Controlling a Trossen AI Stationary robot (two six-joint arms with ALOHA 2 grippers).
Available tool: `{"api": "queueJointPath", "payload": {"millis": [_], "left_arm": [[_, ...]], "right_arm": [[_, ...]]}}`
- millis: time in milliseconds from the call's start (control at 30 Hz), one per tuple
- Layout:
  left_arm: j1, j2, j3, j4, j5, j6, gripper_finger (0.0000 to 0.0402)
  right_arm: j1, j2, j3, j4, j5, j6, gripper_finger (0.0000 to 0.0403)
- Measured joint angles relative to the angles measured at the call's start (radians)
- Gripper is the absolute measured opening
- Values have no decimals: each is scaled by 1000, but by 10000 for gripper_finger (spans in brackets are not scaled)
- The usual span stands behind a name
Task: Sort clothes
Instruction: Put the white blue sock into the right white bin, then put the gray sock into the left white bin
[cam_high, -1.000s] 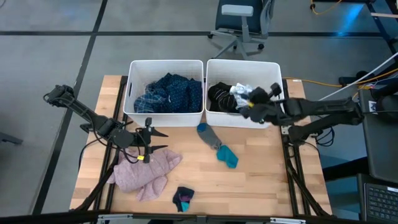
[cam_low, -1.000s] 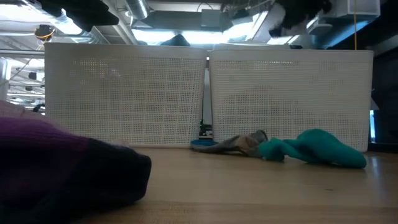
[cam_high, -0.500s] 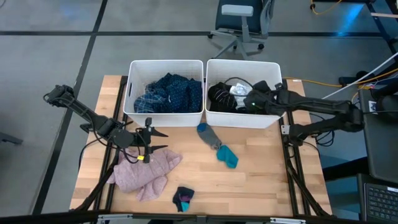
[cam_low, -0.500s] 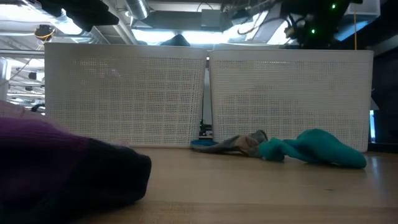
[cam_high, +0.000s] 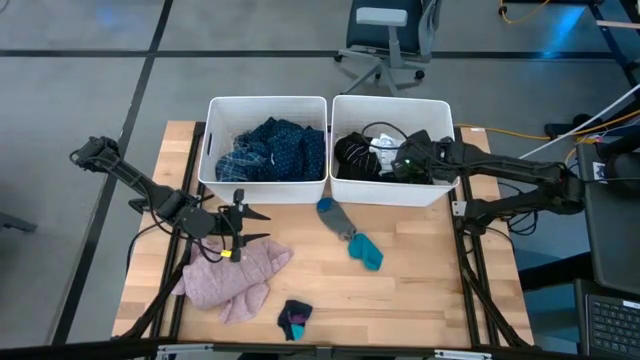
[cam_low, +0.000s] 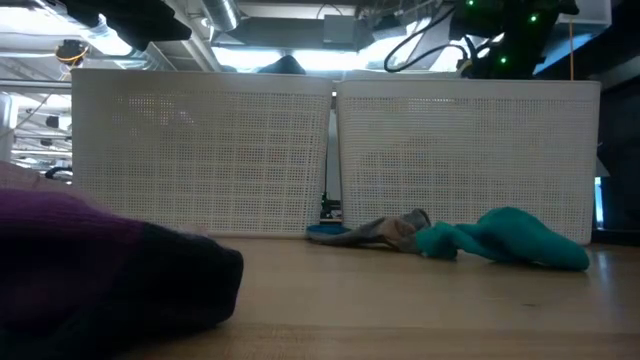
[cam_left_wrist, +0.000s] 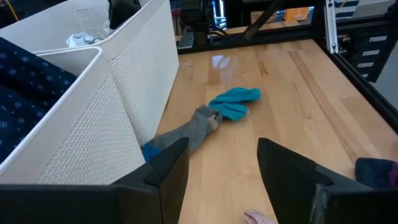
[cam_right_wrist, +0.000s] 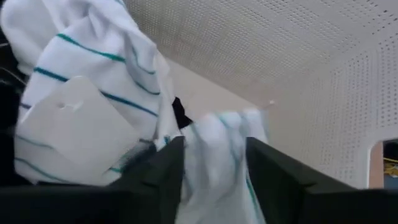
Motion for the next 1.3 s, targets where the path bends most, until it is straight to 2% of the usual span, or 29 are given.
{"api": "queueJointPath", "payload": {"millis": [133,233,400,700,867,1067,1300], "left_arm": [[0,0,0,0,0,2,180],[0,0,0,0,0,2,180],[0,0,0,0,0,-3,180],[0,0,0,0,0,-8,180],[0,0,0,1,0,-8,180],[0,0,0,2,0,-8,180],[0,0,0,2,0,-8,180]], "right_arm": [[0,-2,46,-31,-67,-31,227],[1,-2,119,-65,-104,-44,249],[62,-3,222,-14,-163,-67,257],[346,16,240,251,-150,-180,253],[504,81,240,314,-82,-215,253],[667,220,239,390,-38,-232,253],[762,419,239,442,-10,-233,253]]}}
